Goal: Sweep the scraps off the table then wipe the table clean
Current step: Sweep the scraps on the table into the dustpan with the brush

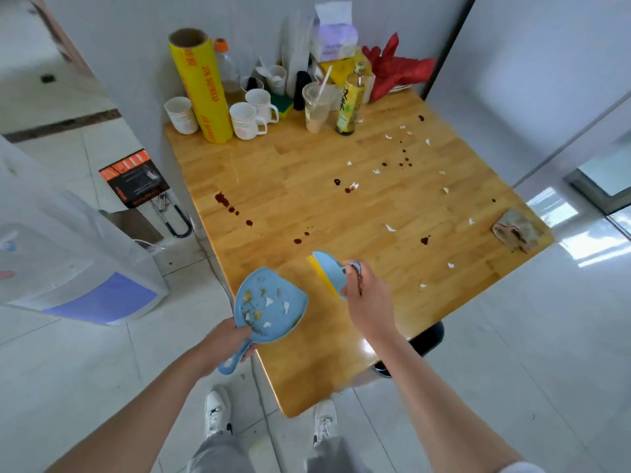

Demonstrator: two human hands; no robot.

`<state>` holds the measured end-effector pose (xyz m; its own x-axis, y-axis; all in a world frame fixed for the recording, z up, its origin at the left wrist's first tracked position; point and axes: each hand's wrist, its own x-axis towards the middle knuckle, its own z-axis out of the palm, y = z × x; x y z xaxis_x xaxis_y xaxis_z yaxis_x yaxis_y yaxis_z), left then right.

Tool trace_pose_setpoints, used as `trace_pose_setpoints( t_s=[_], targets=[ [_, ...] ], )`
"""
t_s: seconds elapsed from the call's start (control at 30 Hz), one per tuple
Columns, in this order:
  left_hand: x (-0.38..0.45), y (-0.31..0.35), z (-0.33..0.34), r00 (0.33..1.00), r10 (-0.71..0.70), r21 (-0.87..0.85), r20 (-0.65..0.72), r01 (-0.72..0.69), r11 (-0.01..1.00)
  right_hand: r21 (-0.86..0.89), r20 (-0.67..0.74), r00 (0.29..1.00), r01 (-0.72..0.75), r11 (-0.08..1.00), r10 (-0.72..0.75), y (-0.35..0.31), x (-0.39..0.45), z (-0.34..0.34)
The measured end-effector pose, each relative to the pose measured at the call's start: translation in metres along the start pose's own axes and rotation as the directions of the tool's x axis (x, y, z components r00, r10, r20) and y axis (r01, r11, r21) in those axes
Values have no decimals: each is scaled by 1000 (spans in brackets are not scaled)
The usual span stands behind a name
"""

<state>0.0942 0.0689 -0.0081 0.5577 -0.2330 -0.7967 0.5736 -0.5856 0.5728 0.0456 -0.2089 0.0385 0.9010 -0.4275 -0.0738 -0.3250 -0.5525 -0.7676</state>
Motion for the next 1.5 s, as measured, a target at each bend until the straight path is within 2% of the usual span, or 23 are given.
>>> trace_pose_setpoints(
  t_s=[0.1,0.2,0.43,0.53,0.73,0.97,1.1,1.23,1.4,1.5],
  targets=[
    [-16,13,45,999,-10,-52,-51,7,999,-39,22,1000,-8,999,9,27,3,-42],
    [-31,26,79,999,-19,-126,-35,14,992,-52,35,999,-4,999,5,35,6,-67],
    [-40,43,125,999,18,-146,-31,-23,989,-172,10,1000,15,985,-14,46,0,-107],
    [-41,42,142,999,51,-156,-16,-53,986,-214,25,998,55,975,-50,54,-7,-126],
    [-51,48,176,999,32,-212,-43,-40,976,-168,64,986,165,972,-156,63,3,-166],
    [-15,95,215,990,-21,-264,-143,-18,964,-67,91,980,183,981,-177,91,83,-207],
    [15,129,249,963,-90,-319,-253,5,948,-63,157,969,203,977,-191,126,155,-231],
    [33,161,274,942,-149,-377,-299,27,926,-40,219,945,256,966,-241,142,223,-246],
    [41,191,284,915,-229,-483,-331,44,875,-1,297,916,283,959,-270,121,296,-224],
    [46,201,280,887,-258,-494,-383,40,868,-63,294,906,337,939,-305,102,336,-198]
  ],
)
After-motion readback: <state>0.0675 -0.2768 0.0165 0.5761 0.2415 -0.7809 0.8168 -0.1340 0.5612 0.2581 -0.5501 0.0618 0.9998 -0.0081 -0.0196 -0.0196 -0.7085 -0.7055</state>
